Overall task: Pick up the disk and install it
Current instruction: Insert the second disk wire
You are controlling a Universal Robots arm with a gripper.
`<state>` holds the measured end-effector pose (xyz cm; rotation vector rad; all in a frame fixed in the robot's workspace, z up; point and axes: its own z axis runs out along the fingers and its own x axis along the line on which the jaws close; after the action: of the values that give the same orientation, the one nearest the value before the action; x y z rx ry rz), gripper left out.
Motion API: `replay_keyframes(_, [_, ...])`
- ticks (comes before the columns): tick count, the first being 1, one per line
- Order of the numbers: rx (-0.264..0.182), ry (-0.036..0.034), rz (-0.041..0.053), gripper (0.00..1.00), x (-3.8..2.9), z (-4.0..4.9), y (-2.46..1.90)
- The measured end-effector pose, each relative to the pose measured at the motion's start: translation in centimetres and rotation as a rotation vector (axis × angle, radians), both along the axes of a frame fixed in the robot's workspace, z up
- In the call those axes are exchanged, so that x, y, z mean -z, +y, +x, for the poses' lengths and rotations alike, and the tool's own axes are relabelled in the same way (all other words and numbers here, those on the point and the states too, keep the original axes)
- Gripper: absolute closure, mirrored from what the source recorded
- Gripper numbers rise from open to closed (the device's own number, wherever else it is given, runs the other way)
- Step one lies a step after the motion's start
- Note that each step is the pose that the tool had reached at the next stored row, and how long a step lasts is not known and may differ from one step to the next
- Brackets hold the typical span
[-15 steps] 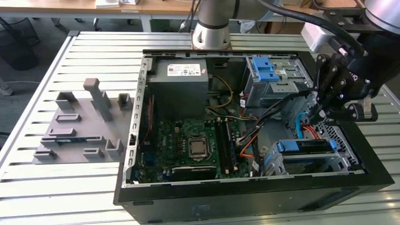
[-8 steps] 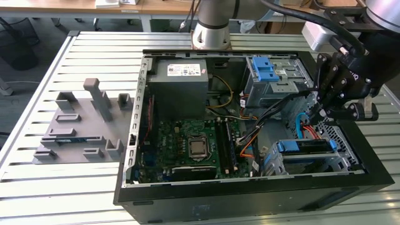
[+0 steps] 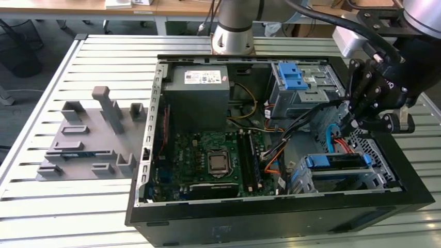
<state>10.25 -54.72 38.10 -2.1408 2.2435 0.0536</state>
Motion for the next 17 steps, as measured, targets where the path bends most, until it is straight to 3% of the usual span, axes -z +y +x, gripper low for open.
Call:
replay_keyframes(2, [0.0, 0.0, 0.0036, 0.89, 0.01, 0.0, 0.0])
replay_keyframes(17, [0.0, 0.0, 0.0037, 0.89, -0.09, 0.11, 0.0])
